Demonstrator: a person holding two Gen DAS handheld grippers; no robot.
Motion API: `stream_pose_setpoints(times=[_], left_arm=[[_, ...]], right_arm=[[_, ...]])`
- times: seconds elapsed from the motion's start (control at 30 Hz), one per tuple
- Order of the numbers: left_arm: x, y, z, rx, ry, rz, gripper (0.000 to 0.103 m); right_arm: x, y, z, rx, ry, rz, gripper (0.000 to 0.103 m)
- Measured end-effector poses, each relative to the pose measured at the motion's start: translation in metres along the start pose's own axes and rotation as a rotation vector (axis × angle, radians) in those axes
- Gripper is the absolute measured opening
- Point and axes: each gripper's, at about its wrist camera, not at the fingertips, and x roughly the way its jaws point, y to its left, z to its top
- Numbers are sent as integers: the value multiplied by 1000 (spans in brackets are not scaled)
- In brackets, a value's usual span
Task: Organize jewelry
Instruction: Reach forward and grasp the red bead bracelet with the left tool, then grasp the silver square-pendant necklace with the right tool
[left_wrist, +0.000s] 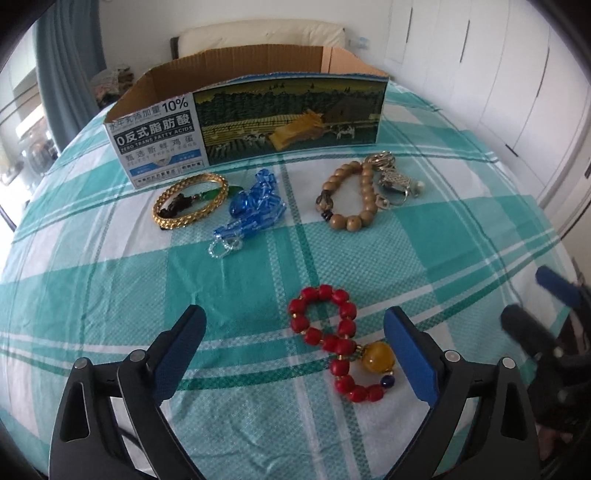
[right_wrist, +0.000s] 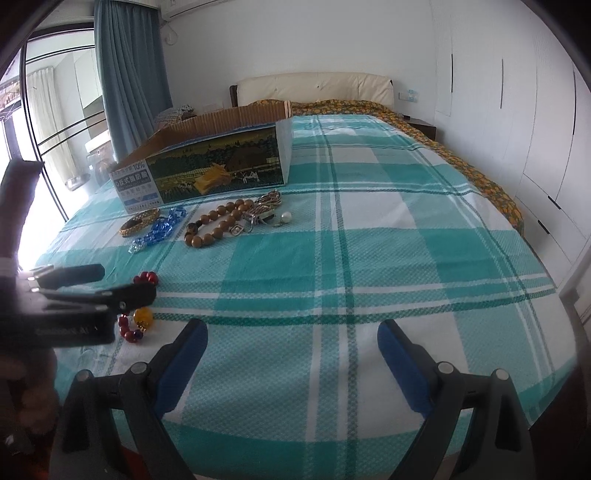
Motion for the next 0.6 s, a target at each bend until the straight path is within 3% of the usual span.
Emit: stream_pose_setpoints(times=[0.13,0.3,0.4,0.5,0.57,0.6], left_arm=[[3,5,-4,-14,8,29,96],[-1,10,-6,-19,8,30,86],[-8,13,-12,-5,6,24,75],[-15,10,-16,18,-3,4,56],[-18,4,-18,43,-10,-11,36],[-19,2,-19,56,-12,-17,33]], right_arm=[[11,-10,24,-20,5,54,95],[53,-5,54,-123,99,150,95],[79,5,69,-209,126,169,95],[103,11,83,-245,152,208,95],[116,16,89,-272,168,224,95],[122,19,91,-291,178,227,94]])
